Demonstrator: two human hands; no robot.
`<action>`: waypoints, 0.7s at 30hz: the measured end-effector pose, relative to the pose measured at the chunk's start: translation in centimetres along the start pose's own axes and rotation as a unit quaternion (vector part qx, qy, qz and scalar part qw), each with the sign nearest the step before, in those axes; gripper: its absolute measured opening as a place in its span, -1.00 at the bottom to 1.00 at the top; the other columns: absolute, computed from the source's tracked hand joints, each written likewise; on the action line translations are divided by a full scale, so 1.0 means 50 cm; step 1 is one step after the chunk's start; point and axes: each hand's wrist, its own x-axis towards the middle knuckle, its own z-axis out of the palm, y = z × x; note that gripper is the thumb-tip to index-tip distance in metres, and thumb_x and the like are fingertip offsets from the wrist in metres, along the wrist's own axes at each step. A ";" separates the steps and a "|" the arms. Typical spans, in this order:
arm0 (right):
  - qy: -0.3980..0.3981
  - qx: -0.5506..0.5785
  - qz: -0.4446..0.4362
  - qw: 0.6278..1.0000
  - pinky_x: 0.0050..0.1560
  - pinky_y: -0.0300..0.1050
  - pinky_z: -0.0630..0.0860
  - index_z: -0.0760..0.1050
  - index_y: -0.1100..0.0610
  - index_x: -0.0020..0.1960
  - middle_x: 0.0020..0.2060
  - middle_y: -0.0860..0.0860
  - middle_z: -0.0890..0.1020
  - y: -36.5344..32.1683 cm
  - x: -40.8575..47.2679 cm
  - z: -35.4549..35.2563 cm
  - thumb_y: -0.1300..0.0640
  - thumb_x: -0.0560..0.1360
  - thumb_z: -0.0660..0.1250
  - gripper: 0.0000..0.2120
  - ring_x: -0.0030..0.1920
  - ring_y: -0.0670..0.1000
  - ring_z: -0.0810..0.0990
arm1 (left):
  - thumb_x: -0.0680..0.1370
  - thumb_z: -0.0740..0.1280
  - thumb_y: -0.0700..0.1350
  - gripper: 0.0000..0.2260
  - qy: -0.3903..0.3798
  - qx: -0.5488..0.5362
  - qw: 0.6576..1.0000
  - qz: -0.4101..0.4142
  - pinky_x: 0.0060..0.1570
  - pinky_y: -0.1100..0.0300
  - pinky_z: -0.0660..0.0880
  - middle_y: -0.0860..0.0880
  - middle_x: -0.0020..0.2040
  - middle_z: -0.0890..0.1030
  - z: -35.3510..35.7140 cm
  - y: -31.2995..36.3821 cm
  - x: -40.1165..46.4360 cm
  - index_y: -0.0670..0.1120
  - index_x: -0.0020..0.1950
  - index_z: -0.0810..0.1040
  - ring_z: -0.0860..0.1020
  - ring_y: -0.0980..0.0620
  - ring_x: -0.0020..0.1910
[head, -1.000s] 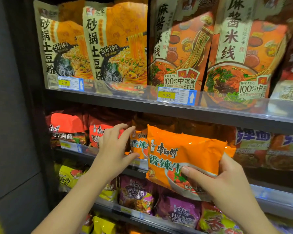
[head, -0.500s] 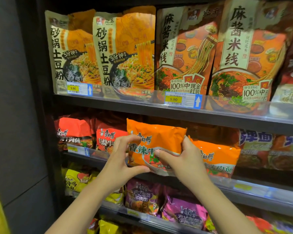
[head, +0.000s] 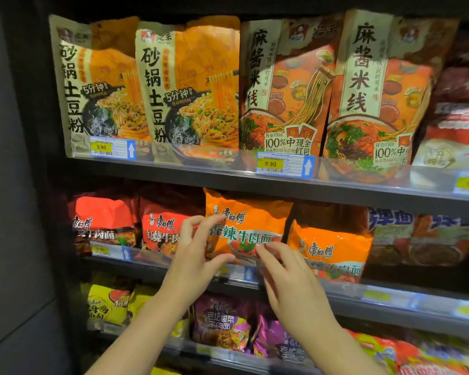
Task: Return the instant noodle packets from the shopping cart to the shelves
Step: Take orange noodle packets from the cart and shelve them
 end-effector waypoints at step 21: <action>-0.176 0.044 0.079 0.980 0.41 -0.18 0.36 0.28 -0.03 0.56 0.48 -0.10 0.42 -0.042 0.024 -0.031 -0.20 0.70 0.09 -0.51 0.47 -0.07 0.37 | 0.60 0.41 0.05 -0.48 -0.140 0.209 0.962 -0.107 0.34 0.05 0.48 0.01 0.53 0.25 -0.002 0.074 -0.006 0.11 0.54 0.35 0.41 -0.05 0.45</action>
